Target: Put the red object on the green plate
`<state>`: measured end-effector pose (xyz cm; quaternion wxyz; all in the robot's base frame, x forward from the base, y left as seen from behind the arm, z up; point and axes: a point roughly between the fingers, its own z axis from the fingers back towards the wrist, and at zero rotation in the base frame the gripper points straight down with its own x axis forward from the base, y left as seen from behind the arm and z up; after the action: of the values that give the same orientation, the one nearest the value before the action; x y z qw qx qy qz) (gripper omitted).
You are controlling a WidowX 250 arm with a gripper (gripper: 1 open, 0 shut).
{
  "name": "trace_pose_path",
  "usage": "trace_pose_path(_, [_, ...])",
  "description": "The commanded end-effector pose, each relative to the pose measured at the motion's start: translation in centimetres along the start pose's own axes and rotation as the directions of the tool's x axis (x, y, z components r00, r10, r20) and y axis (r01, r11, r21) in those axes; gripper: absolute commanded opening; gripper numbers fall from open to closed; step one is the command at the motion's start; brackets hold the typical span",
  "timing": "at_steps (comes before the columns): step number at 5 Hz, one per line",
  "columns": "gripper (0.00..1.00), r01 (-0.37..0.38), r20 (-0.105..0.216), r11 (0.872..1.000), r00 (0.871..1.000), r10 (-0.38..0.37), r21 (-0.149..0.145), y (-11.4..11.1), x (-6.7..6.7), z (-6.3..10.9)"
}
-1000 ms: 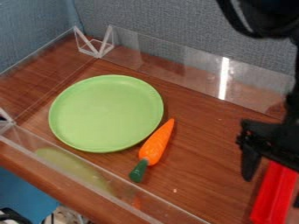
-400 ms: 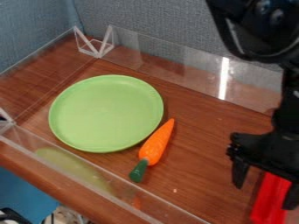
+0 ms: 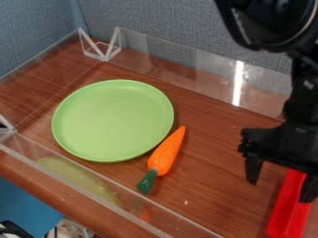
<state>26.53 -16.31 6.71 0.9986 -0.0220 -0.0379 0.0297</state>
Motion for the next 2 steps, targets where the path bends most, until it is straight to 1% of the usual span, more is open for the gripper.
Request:
trace_pose_path(1, [1.0, 0.041, 0.057, 0.998, 0.998, -0.038, -0.041, -1.66, 1.18, 1.22])
trace_pose_path(2, [1.0, 0.066, 0.059, 0.997, 0.996, -0.064, -0.039, -1.47, 0.89, 0.74])
